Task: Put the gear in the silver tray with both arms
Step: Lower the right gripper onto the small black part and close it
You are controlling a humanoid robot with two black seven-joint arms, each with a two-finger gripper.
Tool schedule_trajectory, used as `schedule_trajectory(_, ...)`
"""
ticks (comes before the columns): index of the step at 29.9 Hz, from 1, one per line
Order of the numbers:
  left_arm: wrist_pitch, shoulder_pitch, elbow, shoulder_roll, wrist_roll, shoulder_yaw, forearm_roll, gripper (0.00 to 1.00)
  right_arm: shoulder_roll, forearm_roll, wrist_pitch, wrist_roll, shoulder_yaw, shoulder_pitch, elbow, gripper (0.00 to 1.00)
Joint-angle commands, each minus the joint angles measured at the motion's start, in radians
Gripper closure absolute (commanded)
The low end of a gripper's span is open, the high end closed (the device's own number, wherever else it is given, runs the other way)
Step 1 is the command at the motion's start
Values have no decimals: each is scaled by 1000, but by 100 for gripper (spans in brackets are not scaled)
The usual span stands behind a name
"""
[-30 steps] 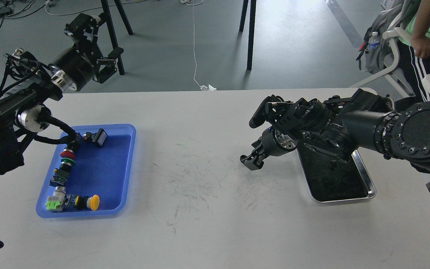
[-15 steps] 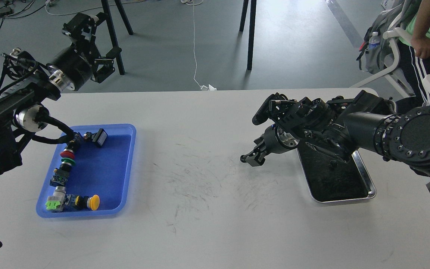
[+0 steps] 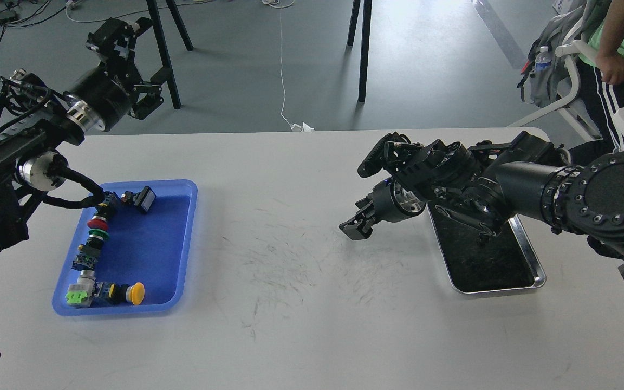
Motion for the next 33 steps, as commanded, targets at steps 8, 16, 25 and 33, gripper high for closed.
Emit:
schedule_trajectory(8, 0, 3, 0, 2, 0, -2, -2, 1, 0, -2, 0, 0, 0, -22, -2, 33)
schedule_trajectory(16, 0, 3, 0, 3, 0, -2, -3, 1, 0, -5, -3, 0, 0, -39, -11, 34)
schedule_trajectory(25, 0, 16, 3, 5, 0, -2, -5, 1, 0, -8, -19, 0, -1, -55, -14, 38)
schedule_trajectory(33, 0, 17, 3, 11, 0, -2, -6, 1, 0, -9, -29, 0, -1, -54, -16, 47)
